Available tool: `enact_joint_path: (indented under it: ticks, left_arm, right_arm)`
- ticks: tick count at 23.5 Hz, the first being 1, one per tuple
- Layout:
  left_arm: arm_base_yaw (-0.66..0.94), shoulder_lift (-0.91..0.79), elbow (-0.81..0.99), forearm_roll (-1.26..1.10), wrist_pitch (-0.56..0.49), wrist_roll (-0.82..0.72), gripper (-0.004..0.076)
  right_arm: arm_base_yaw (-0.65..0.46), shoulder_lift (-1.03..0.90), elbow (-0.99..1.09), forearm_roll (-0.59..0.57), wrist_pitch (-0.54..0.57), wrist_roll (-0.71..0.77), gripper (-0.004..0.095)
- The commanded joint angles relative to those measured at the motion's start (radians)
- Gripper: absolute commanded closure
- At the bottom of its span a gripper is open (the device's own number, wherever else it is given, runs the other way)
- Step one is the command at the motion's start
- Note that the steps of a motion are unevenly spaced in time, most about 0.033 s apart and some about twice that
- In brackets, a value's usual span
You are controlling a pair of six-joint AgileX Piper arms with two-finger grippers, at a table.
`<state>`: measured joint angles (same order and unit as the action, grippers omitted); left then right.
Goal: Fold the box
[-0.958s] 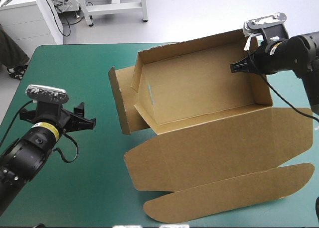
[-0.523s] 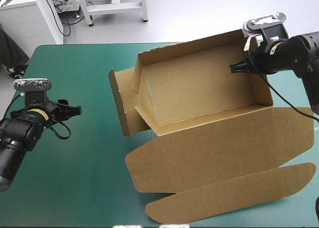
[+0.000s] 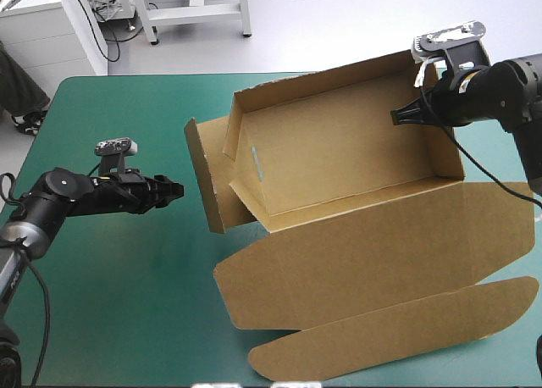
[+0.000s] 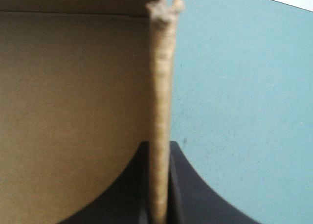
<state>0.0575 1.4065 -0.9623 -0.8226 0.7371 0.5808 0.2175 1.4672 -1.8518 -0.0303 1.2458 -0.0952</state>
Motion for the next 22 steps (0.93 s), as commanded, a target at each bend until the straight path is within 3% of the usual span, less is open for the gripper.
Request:
enact_joint_path:
  ticks: [1,3,6,9,17,22]
  left_arm:
    - [0.002,-0.008,-0.031,-0.172,-0.017,0.041,0.0335]
    - [0.002,-0.007,-0.031,-0.243,-0.027,0.084,0.0339]
    - [-0.002,-0.007,-0.029,-0.394,0.046,0.355,0.0380]
    - [-0.002,-0.007,-0.027,-0.514,0.093,0.483,0.0417]
    - [-0.013,-0.007,-0.027,-0.549,0.181,0.524,0.0426]
    - [-0.032,-0.007,-0.027,-0.684,0.336,0.567,0.0426]
  right_arm:
    - [-0.002,-0.034,-0.025,0.011,0.009,-0.003,0.0928]
    - [-0.002,-0.034,-0.025,0.011,0.009,-0.005,0.0928]
    - [-0.002,-0.034,-0.025,0.007,0.009,-0.007,0.0928]
    - [-0.002,-0.034,-0.025,0.007,0.009,-0.007,0.0928]
    - [-0.002,-0.034,-0.025,0.009,-0.015,-0.007,0.0928]
    - [-0.002,-0.013,-0.025,0.009,-0.015,-0.007,0.0928]
